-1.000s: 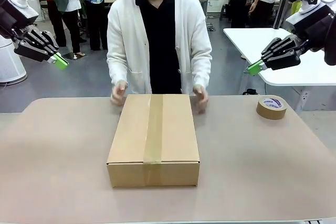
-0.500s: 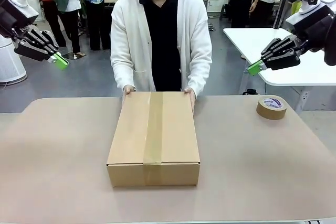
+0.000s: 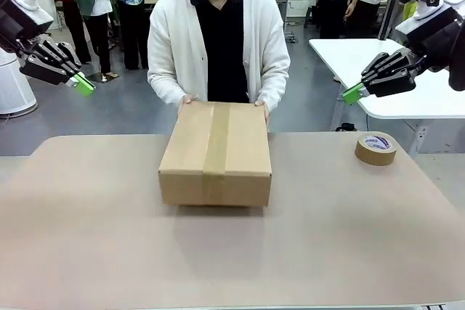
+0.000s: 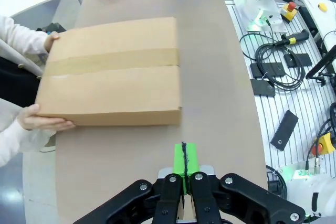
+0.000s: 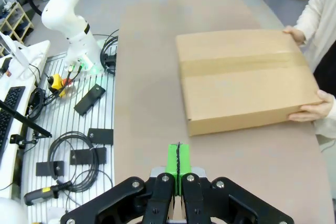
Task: Wrap the clocks to prevent damage.
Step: After the human seals the box with tape, release both hands from the side flaps of the Package Box.
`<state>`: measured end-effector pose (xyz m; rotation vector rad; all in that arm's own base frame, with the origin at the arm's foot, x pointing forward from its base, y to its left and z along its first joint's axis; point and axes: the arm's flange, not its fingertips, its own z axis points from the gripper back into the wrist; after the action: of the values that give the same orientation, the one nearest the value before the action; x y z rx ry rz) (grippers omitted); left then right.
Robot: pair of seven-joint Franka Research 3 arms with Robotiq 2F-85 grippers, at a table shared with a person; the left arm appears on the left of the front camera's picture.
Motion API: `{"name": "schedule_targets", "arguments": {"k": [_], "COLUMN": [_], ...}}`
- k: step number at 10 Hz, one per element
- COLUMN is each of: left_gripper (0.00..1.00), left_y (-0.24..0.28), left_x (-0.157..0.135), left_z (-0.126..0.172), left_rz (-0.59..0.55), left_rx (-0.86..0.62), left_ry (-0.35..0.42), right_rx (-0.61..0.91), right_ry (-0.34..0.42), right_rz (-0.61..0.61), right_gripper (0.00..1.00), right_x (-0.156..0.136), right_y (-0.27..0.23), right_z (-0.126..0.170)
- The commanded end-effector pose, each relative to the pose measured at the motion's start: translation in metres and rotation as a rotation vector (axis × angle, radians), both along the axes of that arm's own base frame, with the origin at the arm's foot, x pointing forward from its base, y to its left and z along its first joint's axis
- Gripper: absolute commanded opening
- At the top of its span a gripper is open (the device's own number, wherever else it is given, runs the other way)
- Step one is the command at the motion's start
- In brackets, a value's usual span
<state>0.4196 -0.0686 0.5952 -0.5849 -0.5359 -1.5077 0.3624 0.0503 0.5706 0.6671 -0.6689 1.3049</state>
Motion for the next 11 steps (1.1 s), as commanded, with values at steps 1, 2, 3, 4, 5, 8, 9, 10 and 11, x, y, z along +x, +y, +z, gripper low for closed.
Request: {"name": "schedule_targets", "arguments": {"k": [1, 2, 3, 4, 5, 8, 9, 10, 11], "left_gripper": [0.60, 1.00, 1.00, 1.00, 0.82, 1.00, 1.00, 1.00, 1.00], "left_y": [0.000, -0.001, -0.001, 0.000, -0.001, -0.001, -0.002, -0.002, -0.002], "left_x": [-0.004, -0.006, -0.005, -0.004, -0.006, -0.004, -0.005, -0.005, -0.004], "left_z": [-0.005, -0.006, -0.004, -0.003, -0.004, -0.001, -0.002, -0.002, -0.002], "left_rz": [-0.013, -0.005, -0.009, -0.008, -0.004, 0.002, 0.005, 0.004, 0.001], "left_rx": [-0.009, -0.004, 0.001, 0.000, -0.006, -0.013, -0.008, -0.006, -0.003], "left_ry": [0.001, 0.007, 0.011, 0.011, 0.012, 0.023, 0.024, 0.024, 0.029], "right_rx": [-0.007, -0.016, -0.028, -0.021, -0.030, -0.030, -0.038, -0.037, -0.036], "right_ry": [-0.005, 0.002, -0.008, -0.001, 0.003, 0.008, 0.003, 0.003, 0.004], "right_rz": [0.011, 0.015, 0.003, 0.006, 0.005, 0.005, 0.004, 0.012, 0.016], "right_gripper": [0.61, 0.71, 1.00, 1.00, 1.00, 1.00, 1.00, 1.00, 1.00], "right_x": [-0.005, -0.008, -0.008, -0.008, -0.008, -0.008, -0.010, -0.012, -0.012], "right_y": [0.000, -0.001, -0.001, -0.001, -0.001, -0.001, -0.001, -0.001, 0.000], "right_z": [-0.005, -0.008, -0.009, -0.010, -0.014, -0.018, -0.019, -0.019, -0.019]}}
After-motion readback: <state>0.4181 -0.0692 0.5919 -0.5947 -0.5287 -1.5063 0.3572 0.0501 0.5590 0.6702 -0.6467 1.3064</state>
